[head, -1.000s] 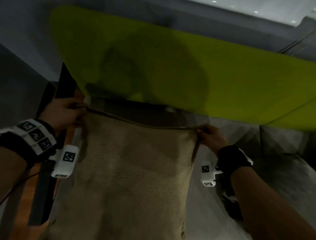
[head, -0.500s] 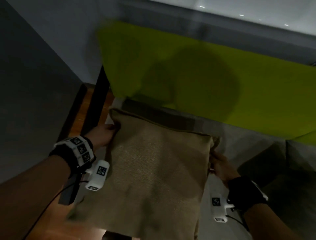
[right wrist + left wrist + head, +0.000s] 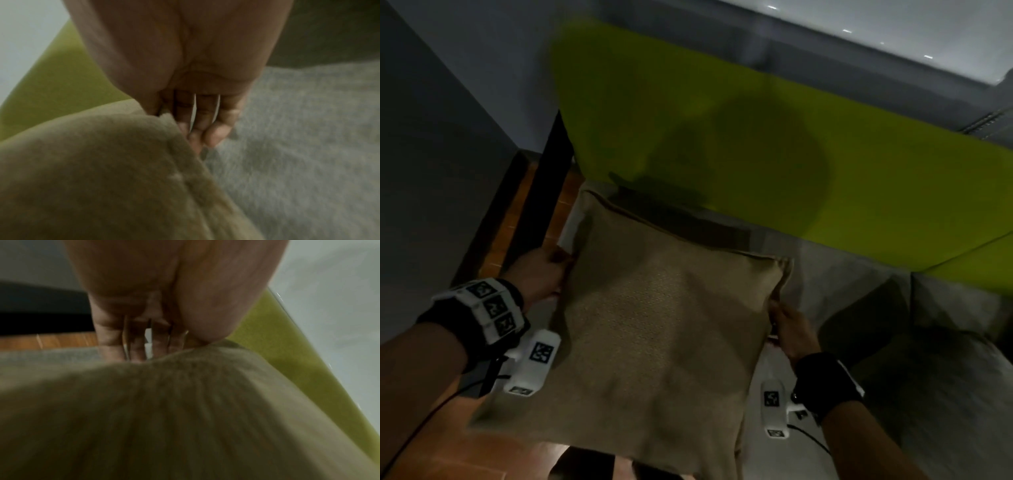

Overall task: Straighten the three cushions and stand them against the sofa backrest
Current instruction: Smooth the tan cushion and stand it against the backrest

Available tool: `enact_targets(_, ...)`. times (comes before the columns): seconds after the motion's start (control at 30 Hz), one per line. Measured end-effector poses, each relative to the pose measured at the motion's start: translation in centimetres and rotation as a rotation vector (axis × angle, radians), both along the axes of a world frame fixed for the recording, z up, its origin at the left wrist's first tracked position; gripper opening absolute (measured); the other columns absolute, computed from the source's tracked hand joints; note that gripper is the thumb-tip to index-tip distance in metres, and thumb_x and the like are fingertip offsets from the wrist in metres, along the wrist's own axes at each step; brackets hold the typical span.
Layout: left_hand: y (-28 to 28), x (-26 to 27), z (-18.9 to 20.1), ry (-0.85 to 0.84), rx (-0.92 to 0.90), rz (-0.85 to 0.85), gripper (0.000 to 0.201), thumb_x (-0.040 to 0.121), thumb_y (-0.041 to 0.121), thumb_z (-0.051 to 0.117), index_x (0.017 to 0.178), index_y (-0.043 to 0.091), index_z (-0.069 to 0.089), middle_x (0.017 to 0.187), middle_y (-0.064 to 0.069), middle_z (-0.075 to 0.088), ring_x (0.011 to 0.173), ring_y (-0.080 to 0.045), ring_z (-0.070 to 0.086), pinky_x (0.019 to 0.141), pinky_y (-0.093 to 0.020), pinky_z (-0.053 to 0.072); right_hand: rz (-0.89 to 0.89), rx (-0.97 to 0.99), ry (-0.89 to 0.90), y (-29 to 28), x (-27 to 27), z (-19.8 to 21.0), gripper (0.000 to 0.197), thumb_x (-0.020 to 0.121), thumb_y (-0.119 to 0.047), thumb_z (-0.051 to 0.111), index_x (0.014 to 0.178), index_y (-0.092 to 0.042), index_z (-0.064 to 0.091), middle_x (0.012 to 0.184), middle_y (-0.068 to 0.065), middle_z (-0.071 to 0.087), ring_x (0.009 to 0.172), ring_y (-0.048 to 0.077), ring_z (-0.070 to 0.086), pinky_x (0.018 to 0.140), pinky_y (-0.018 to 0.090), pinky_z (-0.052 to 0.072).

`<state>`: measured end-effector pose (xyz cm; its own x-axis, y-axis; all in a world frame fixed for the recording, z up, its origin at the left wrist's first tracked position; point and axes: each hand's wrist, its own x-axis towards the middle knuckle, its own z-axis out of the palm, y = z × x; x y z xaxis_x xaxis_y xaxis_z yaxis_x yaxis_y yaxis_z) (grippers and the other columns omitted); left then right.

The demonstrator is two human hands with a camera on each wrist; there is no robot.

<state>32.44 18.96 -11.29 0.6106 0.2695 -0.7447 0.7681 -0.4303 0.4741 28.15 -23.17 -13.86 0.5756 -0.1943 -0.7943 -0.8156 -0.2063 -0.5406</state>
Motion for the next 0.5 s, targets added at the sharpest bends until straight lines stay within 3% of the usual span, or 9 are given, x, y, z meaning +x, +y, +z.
enact_targets(0.03,-0.1,-0.2,0.0,-0.048,0.024,0.016,0.023,0.099,0.03,0.054,0.109,0.012,0.063,0.098,-0.015,0.067,0.08,-0.029,0.064,0.063,-0.032,0.051,0.071,-0.08,-0.01,-0.7,0.1,-0.2,0.023,0.104,-0.047,0.048,0.109,-0.033,0.066,0.105,-0.002,0.07,0.092,0.02,0.067,0.071,0.033,0.056)
enact_targets(0.13,0.4,-0.5,0.2,-0.117,0.065,0.101,0.019,0.102,0.022,0.05,0.108,0.007,0.06,0.097,-0.022,0.066,0.076,-0.03,0.063,0.062,-0.035,0.053,0.305,-0.317,0.002,-2.4,0.8,-1.3,0.035,0.102,-0.054,0.047,0.102,-0.029,0.072,0.103,0.008,0.075,0.093,0.029,0.069,0.087,0.044,0.058)
enact_targets(0.2,0.6,-0.6,0.8,-0.112,0.132,-0.014,0.022,0.097,0.034,0.05,0.102,0.015,0.061,0.099,-0.019,0.068,0.081,-0.031,0.065,0.073,-0.042,0.056,0.463,-0.408,-0.006,-2.7,1.3,-1.2,0.038,0.103,-0.051,0.044,0.093,-0.025,0.07,0.099,0.009,0.074,0.091,0.029,0.068,0.084,0.04,0.055)
enact_targets(0.27,0.0,-0.5,2.2,-0.171,0.285,-0.205,0.032,0.093,0.046,0.046,0.108,0.02,0.059,0.114,-0.018,0.065,0.097,-0.034,0.064,0.09,-0.043,0.051,0.568,-0.5,-0.117,-2.6,1.9,0.1,0.03,0.104,-0.047,0.042,0.108,-0.027,0.064,0.114,0.007,0.068,0.095,0.024,0.065,0.081,0.035,0.05)
enact_targets(0.33,-1.3,-0.4,3.9,-0.362,0.355,-0.357,0.038,0.099,0.053,0.042,0.13,0.032,0.048,0.142,-0.013,0.049,0.123,-0.033,0.051,0.1,-0.038,0.039,0.663,-0.596,-0.375,-2.2,2.4,1.8,0.047,0.102,-0.056,0.036,0.137,-0.027,0.05,0.14,0.007,0.056,0.122,0.027,0.055,0.099,0.041,0.046)
enact_targets(0.4,-3.5,-0.7,6.2,-0.465,0.263,-0.625,0.052,0.096,0.066,0.037,0.144,0.057,0.02,0.162,0.015,0.015,0.147,-0.019,0.02,0.115,-0.039,0.023,0.808,-0.639,-0.63,-0.5,2.5,4.1,0.065,0.099,-0.068,0.024,0.151,-0.029,0.032,0.158,0.008,0.04,0.143,0.031,0.039,0.115,0.052,0.036)
enact_targets(0.43,-4.6,-1.0,6.9,-0.445,0.216,-0.808,0.057,0.093,0.071,0.034,0.144,0.064,0.008,0.158,0.032,-0.004,0.148,-0.01,0.003,0.119,-0.04,0.016,0.905,-0.607,-0.753,0.7,2.2,4.6,0.068,0.099,-0.069,0.02,0.153,-0.029,0.027,0.162,0.01,0.035,0.148,0.034,0.033,0.117,0.056,0.031)
enact_targets(0.47,-5.3,-1.4,6.7,-0.432,0.191,-0.987,0.059,0.093,0.072,0.03,0.144,0.066,0.0,0.152,0.039,-0.016,0.146,-0.005,-0.007,0.121,-0.042,0.012,1.029,-0.566,-0.855,2.3,1.9,5.0,0.069,0.099,-0.069,0.02,0.154,-0.028,0.024,0.164,0.012,0.032,0.15,0.036,0.027,0.118,0.058,0.026)
enact_targets(0.5,-5.8,-1.8,6.1,-0.457,0.189,-1.122,0.061,0.093,0.074,0.025,0.146,0.063,-0.003,0.153,0.036,-0.02,0.147,-0.004,-0.011,0.122,-0.044,0.009,1.152,-0.496,-0.905,3.7,1.3,5.0,0.07,0.099,-0.068,0.022,0.157,-0.029,0.021,0.165,0.013,0.027,0.153,0.037,0.02,0.119,0.059,0.02)
